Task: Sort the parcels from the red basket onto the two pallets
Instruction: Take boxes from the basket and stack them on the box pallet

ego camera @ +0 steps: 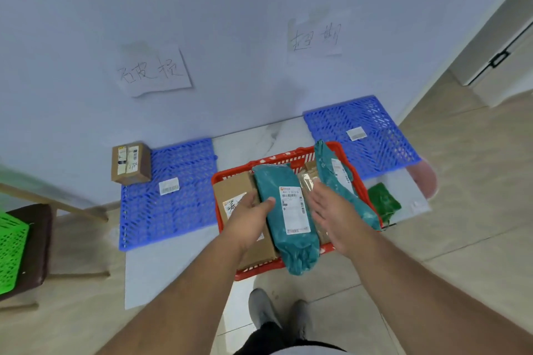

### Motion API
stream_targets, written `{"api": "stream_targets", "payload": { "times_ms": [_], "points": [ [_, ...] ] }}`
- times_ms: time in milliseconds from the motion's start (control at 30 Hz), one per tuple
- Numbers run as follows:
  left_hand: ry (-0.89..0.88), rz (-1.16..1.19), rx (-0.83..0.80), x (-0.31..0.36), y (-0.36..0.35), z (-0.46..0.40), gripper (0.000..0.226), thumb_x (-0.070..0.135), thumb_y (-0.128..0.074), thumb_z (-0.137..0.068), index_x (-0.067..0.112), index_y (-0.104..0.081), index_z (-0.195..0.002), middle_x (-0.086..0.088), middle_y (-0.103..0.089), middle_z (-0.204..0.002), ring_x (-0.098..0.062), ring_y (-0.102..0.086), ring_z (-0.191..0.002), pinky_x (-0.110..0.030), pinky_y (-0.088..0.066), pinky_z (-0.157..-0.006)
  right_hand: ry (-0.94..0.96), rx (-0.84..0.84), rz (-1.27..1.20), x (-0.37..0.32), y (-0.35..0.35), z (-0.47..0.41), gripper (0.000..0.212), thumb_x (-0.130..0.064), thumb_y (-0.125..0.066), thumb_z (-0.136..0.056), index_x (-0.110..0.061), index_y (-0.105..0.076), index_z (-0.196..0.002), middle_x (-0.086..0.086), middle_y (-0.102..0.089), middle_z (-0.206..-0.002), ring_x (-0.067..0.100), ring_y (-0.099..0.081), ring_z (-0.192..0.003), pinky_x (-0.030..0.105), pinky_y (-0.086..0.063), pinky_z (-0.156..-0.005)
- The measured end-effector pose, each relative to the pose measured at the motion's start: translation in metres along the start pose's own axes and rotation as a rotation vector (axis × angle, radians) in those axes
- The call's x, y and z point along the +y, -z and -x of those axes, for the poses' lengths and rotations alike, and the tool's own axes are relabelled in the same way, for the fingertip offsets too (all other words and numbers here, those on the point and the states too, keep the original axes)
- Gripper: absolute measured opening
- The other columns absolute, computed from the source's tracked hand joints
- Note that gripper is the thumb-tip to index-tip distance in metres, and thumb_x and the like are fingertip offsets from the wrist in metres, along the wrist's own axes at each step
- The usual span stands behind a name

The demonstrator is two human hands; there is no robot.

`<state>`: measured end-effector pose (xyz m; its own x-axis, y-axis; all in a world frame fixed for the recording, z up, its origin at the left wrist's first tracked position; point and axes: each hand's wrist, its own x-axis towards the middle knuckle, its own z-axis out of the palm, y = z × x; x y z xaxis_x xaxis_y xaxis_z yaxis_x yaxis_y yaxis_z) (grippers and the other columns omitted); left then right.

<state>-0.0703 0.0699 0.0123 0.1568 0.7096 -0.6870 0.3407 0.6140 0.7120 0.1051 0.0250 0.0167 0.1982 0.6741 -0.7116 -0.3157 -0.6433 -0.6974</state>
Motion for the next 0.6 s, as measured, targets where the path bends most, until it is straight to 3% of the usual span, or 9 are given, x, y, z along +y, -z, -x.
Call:
{"api": "stream_targets", "payload": {
  "times_ms": [33, 100, 167, 300, 400, 467, 500, 567, 600],
  "points": [
    [0.007, -0.001, -0.028, 0.002, -0.004, -0.001, 0.032, 0.026, -0.058, -0.107, 0.022, -0.059, -0.139, 0.015, -0.069, -0.122, 0.006, -0.062, -0.086, -0.003, -0.046, -0.056, 0.021, 0.002, -0.022, -0.001, 0.007, 0.002, 0.025, -0.043, -0.045, -0.113, -0.035, -0.054, -0.134, -0.010, -0.068, -0.118, 0.010, -0.062, -0.117, 0.028, -0.043, -0.109],
    [0.011, 0.022, -0.061, 0.002, -0.013, -0.010, 0.045, 0.028, -0.059, -0.107, 0.023, -0.053, -0.151, 0.007, -0.069, -0.134, 0.003, -0.065, -0.090, -0.007, -0.048, -0.050, 0.045, 0.052, 0.005, -0.004, 0.018, 0.005, 0.046, -0.043, -0.044, -0.113, -0.029, -0.044, -0.157, -0.002, -0.061, -0.148, 0.016, -0.055, -0.139, 0.034, -0.036, -0.122],
    [0.040, 0.047, -0.075, 0.003, -0.018, -0.014, 0.056, 0.033, -0.058, -0.107, 0.026, -0.040, -0.160, 0.007, -0.061, -0.145, -0.002, -0.061, -0.091, -0.012, -0.045, -0.051, 0.020, 0.090, 0.014, -0.003, 0.026, 0.000, 0.061, -0.046, -0.043, -0.113, -0.020, -0.031, -0.167, 0.004, -0.039, -0.171, 0.021, -0.036, -0.158, 0.040, -0.025, -0.132],
    [0.083, 0.045, -0.127, 0.002, -0.031, -0.025, 0.046, 0.034, -0.058, -0.107, 0.028, -0.049, -0.152, 0.015, -0.063, -0.120, -0.004, -0.061, -0.084, -0.020, -0.049, -0.060, 0.011, 0.128, -0.003, -0.009, 0.041, -0.006, 0.063, -0.050, -0.041, -0.113, -0.022, -0.029, -0.168, 0.004, -0.037, -0.172, 0.024, -0.034, -0.159, 0.046, -0.022, -0.133],
    [0.125, 0.018, -0.123, 0.004, -0.044, -0.035, 0.056, 0.044, -0.063, -0.102, 0.037, -0.046, -0.155, 0.006, -0.066, -0.134, -0.014, -0.069, -0.102, -0.032, -0.059, -0.078, 0.014, 0.206, 0.007, -0.015, 0.058, -0.014, 0.048, -0.046, -0.041, -0.114, -0.028, -0.044, -0.158, 0.002, -0.061, -0.150, 0.021, -0.057, -0.138, 0.039, -0.037, -0.122],
    [0.152, -0.014, -0.120, 0.008, -0.059, -0.039, 0.063, 0.050, -0.062, -0.099, 0.041, -0.041, -0.157, 0.004, -0.055, -0.150, -0.021, -0.061, -0.124, -0.042, -0.054, -0.102, -0.005, 0.257, 0.021, -0.015, 0.075, -0.023, 0.051, -0.051, -0.045, -0.111, -0.022, -0.055, -0.152, 0.003, -0.063, -0.149, 0.020, -0.060, -0.134, 0.040, -0.044, -0.116],
    [0.155, -0.021, -0.129, 0.010, -0.068, -0.041, 0.061, 0.050, -0.061, -0.100, 0.039, -0.041, -0.157, 0.006, -0.052, -0.153, -0.024, -0.056, -0.133, -0.042, -0.047, -0.109, -0.017, 0.286, 0.045, -0.012, 0.086, -0.030, 0.047, -0.053, -0.047, -0.110, -0.021, -0.065, -0.139, 0.001, -0.069, -0.140, 0.017, -0.065, -0.124, 0.038, -0.051, -0.106],
    [0.147, -0.011, -0.147, 0.014, -0.088, -0.041, 0.044, 0.042, -0.059, -0.104, 0.035, -0.051, -0.147, 0.014, -0.058, -0.130, -0.018, -0.058, -0.126, -0.032, -0.043, -0.099, -0.064, 0.319, 0.053, -0.008, 0.106, -0.044, 0.038, -0.052, -0.050, -0.109, -0.023, -0.075, -0.109, -0.007, -0.076, -0.106, 0.008, -0.071, -0.095, 0.030, -0.052, -0.076],
    [0.149, -0.006, -0.158, 0.015, -0.098, -0.043, 0.030, 0.036, -0.058, -0.106, 0.037, -0.056, -0.136, 0.020, -0.060, -0.118, -0.011, -0.061, -0.112, -0.026, -0.044, -0.089, -0.093, 0.330, 0.057, -0.007, 0.115, -0.052, 0.038, -0.052, -0.052, -0.108, -0.022, -0.076, -0.104, -0.008, -0.077, -0.098, 0.009, -0.072, -0.089, 0.030, -0.052, -0.072]
  ]
}}
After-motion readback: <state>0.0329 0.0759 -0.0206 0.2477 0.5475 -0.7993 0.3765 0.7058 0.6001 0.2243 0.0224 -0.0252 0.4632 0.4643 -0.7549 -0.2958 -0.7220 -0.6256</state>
